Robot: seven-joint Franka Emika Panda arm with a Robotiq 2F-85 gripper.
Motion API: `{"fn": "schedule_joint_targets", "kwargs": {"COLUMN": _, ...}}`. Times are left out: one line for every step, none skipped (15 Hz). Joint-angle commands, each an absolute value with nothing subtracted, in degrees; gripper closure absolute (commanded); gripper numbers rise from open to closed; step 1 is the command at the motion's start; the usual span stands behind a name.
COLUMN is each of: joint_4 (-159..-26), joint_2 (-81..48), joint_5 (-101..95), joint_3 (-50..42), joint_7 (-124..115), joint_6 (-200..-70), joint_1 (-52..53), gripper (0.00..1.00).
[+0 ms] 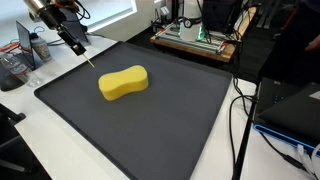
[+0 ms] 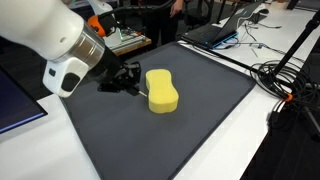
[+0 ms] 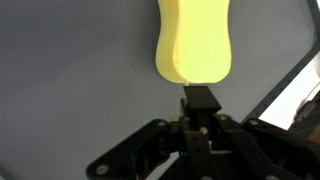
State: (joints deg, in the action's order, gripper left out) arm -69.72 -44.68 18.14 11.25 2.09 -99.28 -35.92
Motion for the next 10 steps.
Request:
{"fn": "schedule_joint_targets", "kwargs": {"joint_4": -83.7, "joint_2": -35.8, "joint_5": 20.0, "joint_3": 10.6, "joint_7": 0.7, "joint_6": -108.2, "joint_1": -36.1, "gripper": 0.97}}
{"fn": "schedule_joint_targets", "kwargs": {"joint_4": -86.3, "joint_2": -34.2, "joint_5": 19.8, "joint_3": 10.3, "joint_7": 0.0, "joint_6": -110.4, "joint_1": -36.0, "gripper": 0.97}}
{"fn": "schedule_joint_targets", "kwargs": {"joint_4": -89.0, "joint_2": -32.5, "joint_5": 19.8, "joint_3": 10.2, "joint_7": -0.8, "joint_6": -112.5, "joint_1": -35.9, "gripper": 0.97}}
{"fn": "schedule_joint_targets", "kwargs": {"joint_4": -91.8, "joint_2": -30.8, "joint_5": 19.9, "joint_3": 10.3, "joint_7": -1.0, "joint_6": -114.2, "joint_1": -36.0, "gripper": 0.97}}
{"fn": "schedule_joint_targets", "kwargs": {"joint_4": -94.1, "joint_2": -28.8, "joint_5": 23.1, "joint_3": 5.3, "joint_7": 0.7, "joint_6": -114.5, "joint_1": -32.3, "gripper": 0.97}}
{"fn": "schedule_joint_targets", "kwargs": {"joint_4": -96.8, "joint_2": -27.1, "joint_5": 23.9, "joint_3": 4.6, "joint_7": 1.0, "joint_6": -115.2, "joint_1": -31.7, "gripper": 0.97}}
{"fn": "schedule_joint_targets", "kwargs": {"joint_4": -99.5, "joint_2": -25.4, "joint_5": 24.7, "joint_3": 3.0, "joint_7": 1.0, "joint_6": -115.9, "joint_1": -30.3, "gripper": 0.97}}
{"fn": "schedule_joint_targets", "kwargs": {"joint_4": -102.1, "joint_2": -23.6, "joint_5": 25.3, "joint_3": 1.5, "joint_7": 1.2, "joint_6": -116.2, "joint_1": -29.1, "gripper": 0.97}}
{"fn": "schedule_joint_targets", "kwargs": {"joint_4": -104.9, "joint_2": -21.8, "joint_5": 26.0, "joint_3": 0.2, "joint_7": 1.7, "joint_6": -116.1, "joint_1": -27.9, "gripper": 0.97}}
{"fn": "schedule_joint_targets", "kwargs": {"joint_4": -107.8, "joint_2": -19.9, "joint_5": 26.2, "joint_3": -1.2, "joint_7": 1.7, "joint_6": -116.4, "joint_1": -26.6, "gripper": 0.97}}
